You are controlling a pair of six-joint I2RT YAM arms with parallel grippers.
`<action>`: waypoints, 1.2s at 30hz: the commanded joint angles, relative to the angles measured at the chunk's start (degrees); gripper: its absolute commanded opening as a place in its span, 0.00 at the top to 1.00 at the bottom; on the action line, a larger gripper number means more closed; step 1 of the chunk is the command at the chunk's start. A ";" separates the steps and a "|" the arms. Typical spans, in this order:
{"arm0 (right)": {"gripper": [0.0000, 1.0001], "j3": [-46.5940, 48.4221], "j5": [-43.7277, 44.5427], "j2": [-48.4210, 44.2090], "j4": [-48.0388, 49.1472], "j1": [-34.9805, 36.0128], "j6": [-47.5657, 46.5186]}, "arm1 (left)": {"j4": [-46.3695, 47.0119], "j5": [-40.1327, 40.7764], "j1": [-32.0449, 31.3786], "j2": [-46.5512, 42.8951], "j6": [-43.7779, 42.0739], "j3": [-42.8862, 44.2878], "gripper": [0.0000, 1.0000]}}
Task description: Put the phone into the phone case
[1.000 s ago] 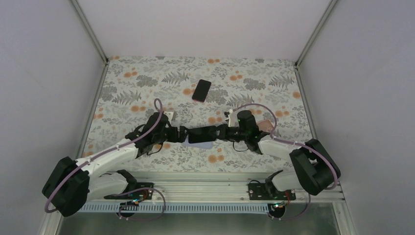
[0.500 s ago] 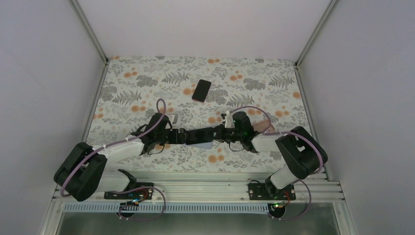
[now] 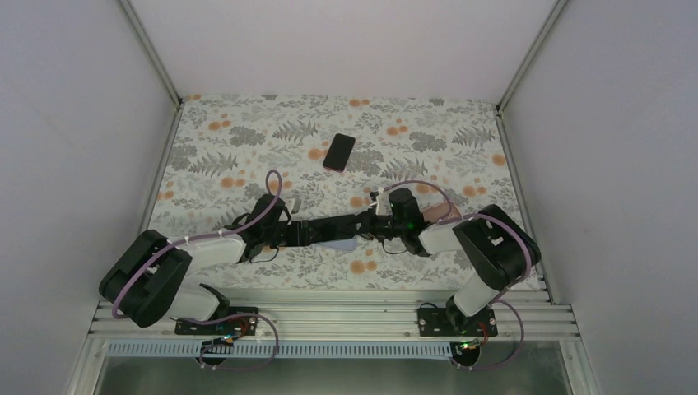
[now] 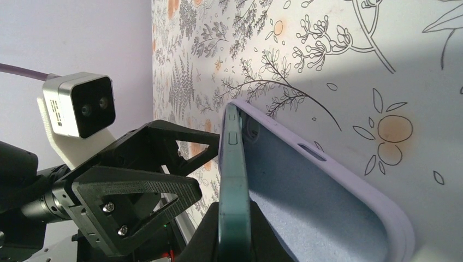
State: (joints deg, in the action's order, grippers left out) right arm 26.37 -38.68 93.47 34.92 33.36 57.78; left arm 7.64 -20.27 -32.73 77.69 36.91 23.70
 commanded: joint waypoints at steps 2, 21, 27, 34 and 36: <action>0.96 0.80 0.00 3.37 2.79 1.22 1.23 | 3.34 -1.54 -0.25 0.79 1.22 -1.32 0.30; 0.90 3.84 -1.48 9.28 2.92 3.77 2.12 | 4.28 2.00 -5.24 -1.17 4.49 -2.43 0.32; 0.80 5.52 1.32 5.92 -4.79 3.76 -2.76 | 1.32 5.23 -5.25 -2.31 3.89 -2.55 0.33; 0.66 7.71 5.27 1.46 -13.68 3.83 -7.81 | -0.56 6.85 -5.24 -2.92 3.29 -2.17 0.32; 0.62 8.42 6.29 -0.33 -16.20 3.89 -9.14 | -1.30 7.43 -5.24 -3.12 3.11 -1.89 0.32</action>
State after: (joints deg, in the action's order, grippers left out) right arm 32.45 -35.55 97.10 24.14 36.73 53.49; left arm 8.54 -14.39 -37.76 75.35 40.71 20.99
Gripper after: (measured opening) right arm 0.348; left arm 0.676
